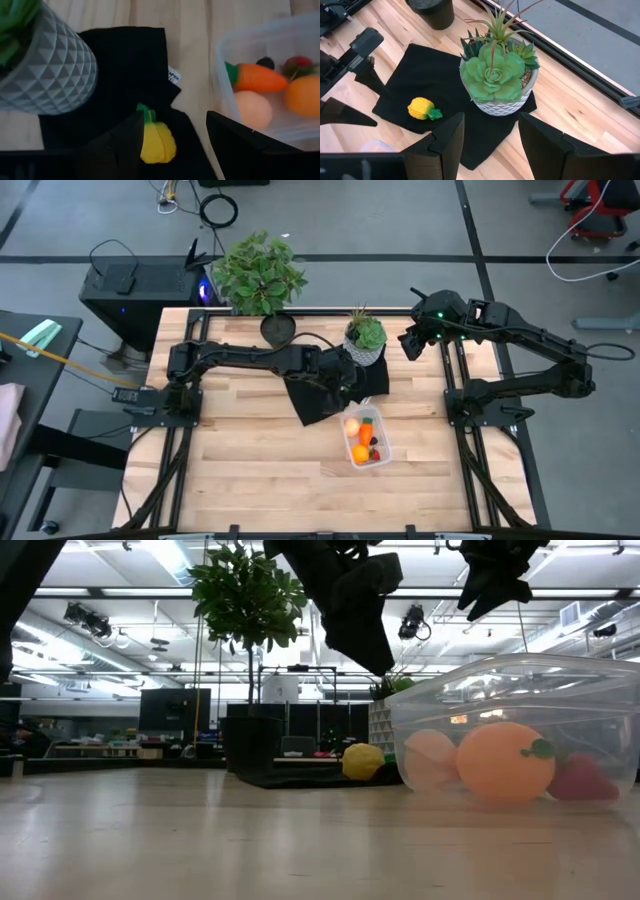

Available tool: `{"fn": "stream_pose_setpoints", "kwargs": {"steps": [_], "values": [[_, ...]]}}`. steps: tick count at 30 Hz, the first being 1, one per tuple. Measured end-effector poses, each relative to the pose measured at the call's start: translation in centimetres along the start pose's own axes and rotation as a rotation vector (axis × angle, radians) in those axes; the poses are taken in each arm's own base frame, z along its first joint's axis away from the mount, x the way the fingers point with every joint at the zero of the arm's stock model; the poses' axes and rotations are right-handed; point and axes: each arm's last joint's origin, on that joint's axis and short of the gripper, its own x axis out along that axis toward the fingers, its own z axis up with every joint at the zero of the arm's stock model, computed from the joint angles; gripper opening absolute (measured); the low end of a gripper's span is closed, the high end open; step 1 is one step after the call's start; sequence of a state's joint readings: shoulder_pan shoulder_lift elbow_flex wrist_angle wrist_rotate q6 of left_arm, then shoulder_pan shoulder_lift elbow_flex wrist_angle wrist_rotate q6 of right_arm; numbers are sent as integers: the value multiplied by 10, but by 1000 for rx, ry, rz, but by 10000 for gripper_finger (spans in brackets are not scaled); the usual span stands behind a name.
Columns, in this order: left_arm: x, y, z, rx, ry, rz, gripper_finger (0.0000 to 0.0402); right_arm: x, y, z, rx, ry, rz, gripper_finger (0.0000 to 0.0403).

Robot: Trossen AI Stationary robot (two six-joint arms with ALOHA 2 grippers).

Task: Pick and placing Produce into tupperware
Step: Put the pineapple into the transparent bin

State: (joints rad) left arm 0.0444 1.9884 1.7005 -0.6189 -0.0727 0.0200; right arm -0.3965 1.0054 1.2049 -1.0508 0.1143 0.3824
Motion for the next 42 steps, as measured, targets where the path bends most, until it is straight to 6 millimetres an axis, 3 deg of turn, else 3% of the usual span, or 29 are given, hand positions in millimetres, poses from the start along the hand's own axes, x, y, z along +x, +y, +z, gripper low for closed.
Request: {"fn": "stream_pose_setpoints", "kwargs": {"steps": [5, 12, 18, 21, 24, 27, 33, 36, 42], "values": [[0, 1, 0, -112, -1, 6, 219, 0, 0, 0, 11, 1, 4, 195], [-10, -11, 6, -90, -56, -6, 202, 0, 0, 0, 23, 4, 10, 195], [-62, -13, 39, -121, -516, -58, 177, 0, 0, 0, 26, 4, 11, 195], [-86, -13, 36, -229, -822, -121, 166, 0, 0, 0, 26, 4, 10, 195], [-98, -9, 16, -363, -1062, -209, 156, 0, 0, 0, 24, 3, 10, 195], [-109, -2, -15, -451, -1193, -226, 147, 0, 1, 0, 19, 0, 14, 195], [-126, 2, -76, -495, -1177, -92, 132, 6, 8, 8, -8, -8, 145, 195], [-138, 4, -97, -528, -1194, -37, 127, 22, 19, 14, -48, 20, 222, 195], [-159, 8, -125, -520, -1193, 57, 126, 76, 54, 22, -145, 105, 313, 195]]}}
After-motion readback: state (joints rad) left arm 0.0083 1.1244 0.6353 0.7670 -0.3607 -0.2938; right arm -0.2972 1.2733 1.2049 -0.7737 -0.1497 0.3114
